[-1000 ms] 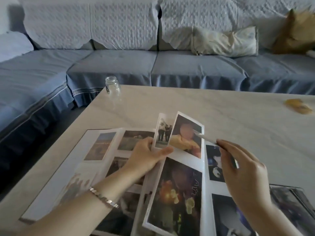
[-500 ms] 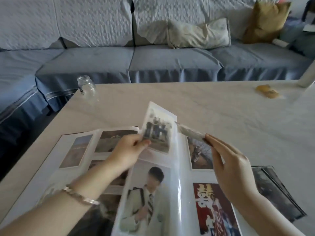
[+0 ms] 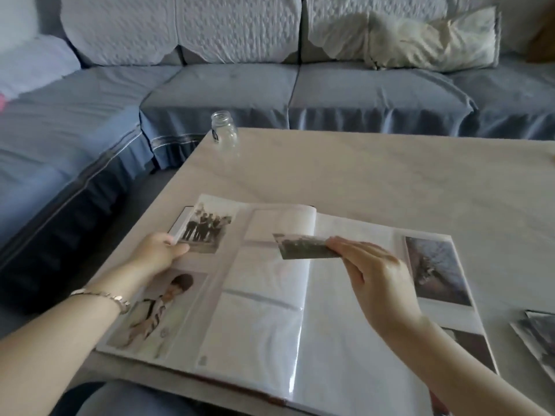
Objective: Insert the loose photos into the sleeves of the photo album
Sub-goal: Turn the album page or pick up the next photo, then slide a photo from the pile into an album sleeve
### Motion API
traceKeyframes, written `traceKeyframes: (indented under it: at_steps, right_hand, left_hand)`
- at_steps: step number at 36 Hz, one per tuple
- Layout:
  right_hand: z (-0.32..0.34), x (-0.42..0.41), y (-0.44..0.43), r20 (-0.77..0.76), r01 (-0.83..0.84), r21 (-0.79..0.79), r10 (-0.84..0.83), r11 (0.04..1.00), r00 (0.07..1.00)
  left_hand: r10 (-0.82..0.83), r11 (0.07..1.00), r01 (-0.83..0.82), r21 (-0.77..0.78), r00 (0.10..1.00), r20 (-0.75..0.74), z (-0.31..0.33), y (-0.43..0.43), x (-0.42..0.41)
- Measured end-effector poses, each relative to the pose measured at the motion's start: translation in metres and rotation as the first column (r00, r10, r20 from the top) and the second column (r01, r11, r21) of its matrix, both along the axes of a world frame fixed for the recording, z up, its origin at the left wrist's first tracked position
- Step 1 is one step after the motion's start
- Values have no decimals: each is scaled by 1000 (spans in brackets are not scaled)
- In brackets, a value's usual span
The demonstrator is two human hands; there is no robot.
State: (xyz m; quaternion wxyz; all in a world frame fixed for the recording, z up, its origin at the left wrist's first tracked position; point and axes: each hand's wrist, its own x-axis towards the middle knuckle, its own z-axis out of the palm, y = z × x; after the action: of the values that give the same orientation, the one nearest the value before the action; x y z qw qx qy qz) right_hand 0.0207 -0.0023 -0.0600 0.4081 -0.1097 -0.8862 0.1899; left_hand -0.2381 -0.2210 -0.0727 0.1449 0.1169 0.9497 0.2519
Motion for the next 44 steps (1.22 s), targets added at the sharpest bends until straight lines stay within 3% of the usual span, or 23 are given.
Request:
traceKeyframes:
  at_steps: [3,6,7,9,10,12,13,14,15,19,24,26,30,33,35,37,40,44]
  right_hand:
    - [-3,-9,-8,17,-19,9,19,1000,1000]
    - [-8,-16,-12,5,-55,47,54,997,999]
    - [-9,-18,-14,-3,-65,65,65,996,998]
    - [-10,-22,-16,-9,-69,105,71,992,997]
    - [-10,-24,-18,-5,-68,126,69,990,998]
    - [-11,-28,-19,13,-71,184,70,980,997]
    - [-11,-29,-20,26,-79,216,75,973,997]
    - [-12,-31,-20,42,-89,244,81,966,996]
    - [-14,-33,-20,57,-99,264,87,960,995]
    - [-19,-39,-23,78,-111,282,92,953,993]
    - [-21,-44,-26,58,-121,298,108,947,992]
    - [-20,-46,-27,55,-125,306,113,944,992]
    - [-17,-50,-28,29,-118,303,115,946,993]
    - [-15,-46,-29,26,-29,204,24,979,999]
    - [-18,-40,-30,99,72,100,-82,992,992]
    - [-23,-35,-30,269,124,-4,-118,992,956]
    - [-35,-29,-31,608,59,-183,65,981,791]
    - [-54,-39,-41,695,14,-235,158,972,701]
  left_hand:
    - [-44,999,44,-12,998,-35,-5,2,7]
    - [-33,988,10,-154,988,-148,-13,9,18]
    - [-57,989,25,-147,974,-221,-10,14,23]
    - [-110,991,124,39,957,-268,0,27,40]
    - [-111,970,149,192,974,-196,9,34,50]
    - [-106,864,-19,503,970,218,26,48,66]
    - [-120,813,-156,561,898,423,33,51,71]
    - [-140,784,-232,575,837,529,36,53,73]
    - [-158,782,-232,578,823,545,39,54,74]
    - [-89,885,-86,458,933,349,45,49,70]
    - [-102,875,2,485,978,181,55,48,75]
    - [-139,853,-2,522,963,231,56,49,76]
    - [-142,747,-266,610,832,537,59,51,82]
    - [-99,675,-353,648,827,554,61,52,81]
    - [18,662,-365,654,881,473,59,51,76]
    - [97,663,-342,666,922,376,55,50,69]
    - [164,683,-262,682,965,207,48,48,60]
    - [234,716,-220,662,970,69,35,42,44]
